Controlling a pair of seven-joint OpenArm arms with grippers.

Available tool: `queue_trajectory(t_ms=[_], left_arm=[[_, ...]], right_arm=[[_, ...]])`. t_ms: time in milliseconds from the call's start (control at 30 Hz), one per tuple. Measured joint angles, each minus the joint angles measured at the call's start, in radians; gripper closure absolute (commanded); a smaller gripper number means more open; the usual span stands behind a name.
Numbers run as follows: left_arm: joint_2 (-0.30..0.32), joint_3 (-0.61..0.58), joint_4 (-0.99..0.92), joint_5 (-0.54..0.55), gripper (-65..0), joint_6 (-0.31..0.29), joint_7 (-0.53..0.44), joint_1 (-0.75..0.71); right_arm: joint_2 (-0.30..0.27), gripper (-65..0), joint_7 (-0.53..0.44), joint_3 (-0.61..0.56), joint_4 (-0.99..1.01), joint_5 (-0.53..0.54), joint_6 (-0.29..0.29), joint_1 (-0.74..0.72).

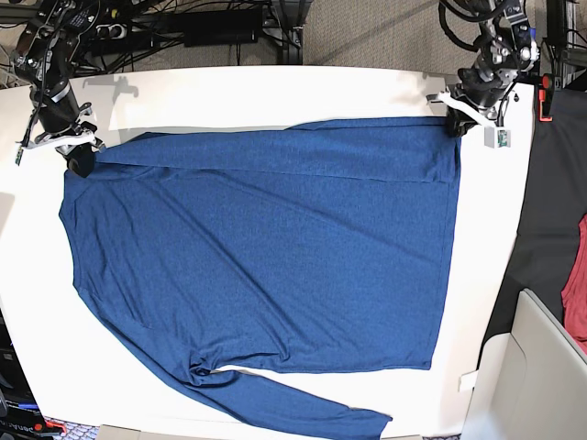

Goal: Fold the T-shirt properly
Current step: 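Lift the hem with both grippers and pull it toward the collar, then drag the held hem across the shirt body with both grippers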

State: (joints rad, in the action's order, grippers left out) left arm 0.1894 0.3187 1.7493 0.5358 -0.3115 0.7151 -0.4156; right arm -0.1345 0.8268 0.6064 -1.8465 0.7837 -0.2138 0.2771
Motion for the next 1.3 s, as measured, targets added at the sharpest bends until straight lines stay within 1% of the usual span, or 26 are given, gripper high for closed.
queue_trajectory(t_ms=[33, 133, 267, 400, 567, 667, 800, 900, 967, 1067, 1100, 1167, 1233, 1300], left_arm=[[0.000, 0.000, 0.002, 0.000, 0.0, 0.000, 0.019, 0.004], [0.002, 0.003, 0.030, 0.000, 0.0, 0.001, 0.030, 0.001], [0.002, 0.006, 0.127, -0.001, 0.0, 0.001, 0.041, -0.017], [0.003, 0.025, 0.225, 0.007, 0.0, -0.003, 0.041, -0.064], [0.002, 0.040, 0.251, 0.003, 0.0, -0.002, 0.044, -0.068], [0.002, 0.039, 0.249, 0.000, 0.0, -0.003, 0.049, -0.023], [0.002, 0.034, 0.249, 0.004, 0.0, -0.003, 0.055, 0.076], [0.001, 0.034, 0.240, 0.003, 0.0, -0.003, 0.153, 0.137], [-0.001, 0.034, 0.230, -0.002, 0.0, 0.001, 0.169, 0.192], [0.002, 0.033, 0.227, 0.005, 0.0, -0.004, 0.171, 0.265], [0.002, 0.033, 0.217, 0.007, 0.0, -0.004, 0.172, 0.280], [0.002, 0.033, 0.187, 0.003, 0.0, -0.003, 0.174, 0.304], [0.002, 0.033, 0.156, 0.000, 0.0, -0.001, 0.177, 0.326], [0.002, 0.033, 0.125, 0.000, 0.0, -0.003, 0.175, 0.351]], right_arm=[[0.000, 0.0, 0.000, 0.000, 0.000, -0.001, 0.000, 0.000], [0.000, 0.0, 0.000, 0.000, 0.000, -0.001, 0.000, 0.000], [0.000, 0.0, 0.000, 0.000, 0.000, 0.000, 0.000, 0.000], [0.000, 0.0, 0.000, 0.000, -0.002, 0.002, 0.000, 0.008], [-0.003, 0.0, 0.000, 0.001, -0.002, 0.027, 0.000, 0.007], [-0.006, 0.0, 0.000, 0.003, -0.002, 0.025, 0.000, -0.030], [-0.042, 0.0, 0.002, -0.005, 0.001, 0.028, 0.000, -0.072], [-0.072, 0.0, 0.002, -0.014, 0.023, 0.024, 0.002, -0.108], [-0.095, 0.0, 0.004, -0.024, 0.044, 0.028, 0.000, -0.138], [-0.116, 0.0, 0.000, -0.025, 0.077, 0.029, -0.001, -0.192], [-0.125, 0.0, 0.000, -0.025, 0.098, 0.032, -0.011, -0.211], [-0.132, 0.0, 0.000, -0.023, 0.146, 0.031, -0.051, -0.253], [-0.131, 0.0, 0.000, -0.023, 0.195, 0.028, -0.120, -0.293], [-0.127, 0.0, 0.006, -0.027, 0.247, 0.030, -0.165, -0.337]])
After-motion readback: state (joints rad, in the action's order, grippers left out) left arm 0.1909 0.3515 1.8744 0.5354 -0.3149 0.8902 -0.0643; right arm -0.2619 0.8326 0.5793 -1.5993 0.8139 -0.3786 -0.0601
